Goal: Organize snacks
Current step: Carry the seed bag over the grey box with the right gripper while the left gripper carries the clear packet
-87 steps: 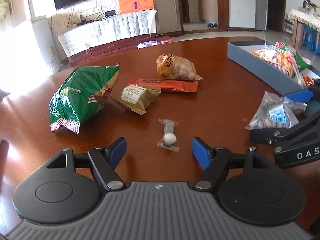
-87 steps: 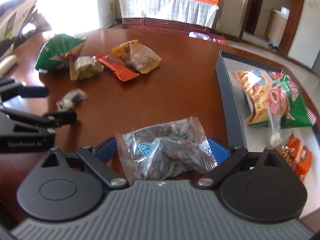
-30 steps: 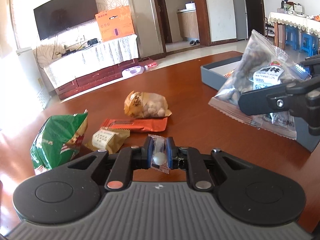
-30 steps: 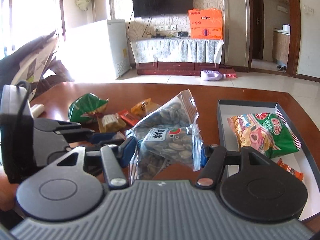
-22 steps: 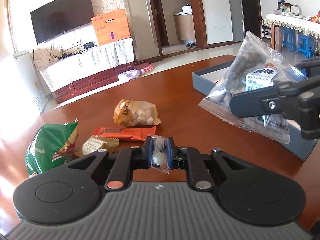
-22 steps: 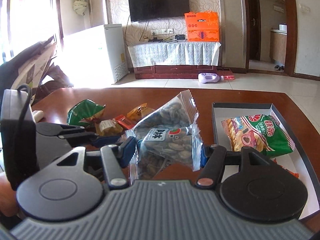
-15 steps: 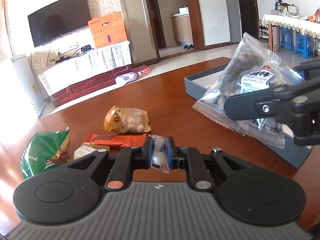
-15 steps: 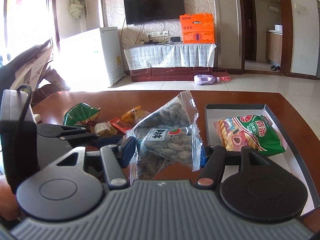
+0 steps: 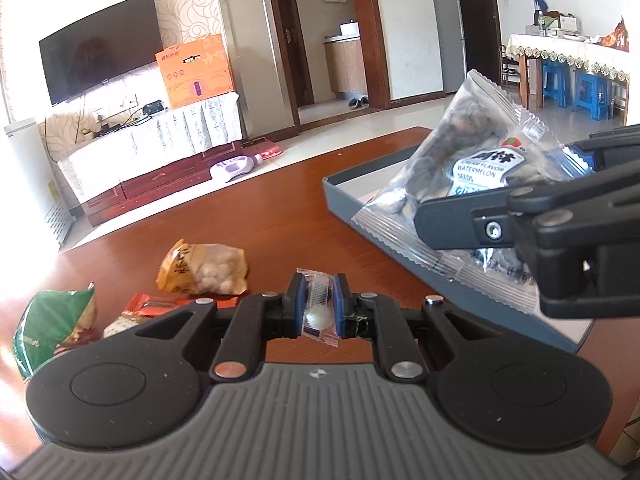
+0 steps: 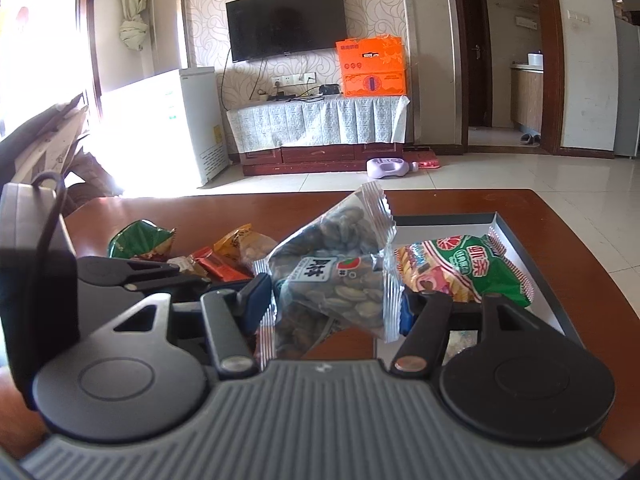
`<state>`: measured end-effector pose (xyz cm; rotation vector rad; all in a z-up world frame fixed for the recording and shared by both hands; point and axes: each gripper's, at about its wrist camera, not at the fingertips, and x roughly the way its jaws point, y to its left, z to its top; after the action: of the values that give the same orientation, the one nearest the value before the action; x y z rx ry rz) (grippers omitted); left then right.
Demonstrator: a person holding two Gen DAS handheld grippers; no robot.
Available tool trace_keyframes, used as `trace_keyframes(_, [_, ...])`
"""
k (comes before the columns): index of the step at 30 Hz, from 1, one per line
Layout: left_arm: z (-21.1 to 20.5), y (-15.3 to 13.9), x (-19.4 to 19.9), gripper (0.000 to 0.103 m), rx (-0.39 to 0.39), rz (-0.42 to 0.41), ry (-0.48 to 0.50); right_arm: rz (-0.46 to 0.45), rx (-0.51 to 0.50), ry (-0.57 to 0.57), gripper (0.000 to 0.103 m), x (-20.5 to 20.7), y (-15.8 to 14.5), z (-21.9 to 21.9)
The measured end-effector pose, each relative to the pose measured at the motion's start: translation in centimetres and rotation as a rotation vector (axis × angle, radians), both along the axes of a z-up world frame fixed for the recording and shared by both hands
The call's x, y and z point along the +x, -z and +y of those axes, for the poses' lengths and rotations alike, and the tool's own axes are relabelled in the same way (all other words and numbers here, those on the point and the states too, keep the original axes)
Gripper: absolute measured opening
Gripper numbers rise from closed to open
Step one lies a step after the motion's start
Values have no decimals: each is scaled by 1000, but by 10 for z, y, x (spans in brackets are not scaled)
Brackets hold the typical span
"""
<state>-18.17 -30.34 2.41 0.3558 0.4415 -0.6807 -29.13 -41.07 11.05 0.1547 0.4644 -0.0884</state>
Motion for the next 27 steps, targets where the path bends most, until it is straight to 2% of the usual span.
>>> trace_keyframes(14, [-32, -4, -11, 17, -27, 4, 46, -36, 23, 71, 62, -18, -5, -25])
trace_keyframes(20, [-43, 0, -13, 17, -17, 13, 60, -3, 23, 104, 61, -17, 3, -36])
trace_keyframes(25, [-40, 2, -12, 17, -18, 13, 57, 3, 36, 121, 61, -21, 6, -44])
trace_keyframes(27, [-33, 3, -10, 17, -10, 12, 47, 3, 76, 104, 61, -22, 6, -48])
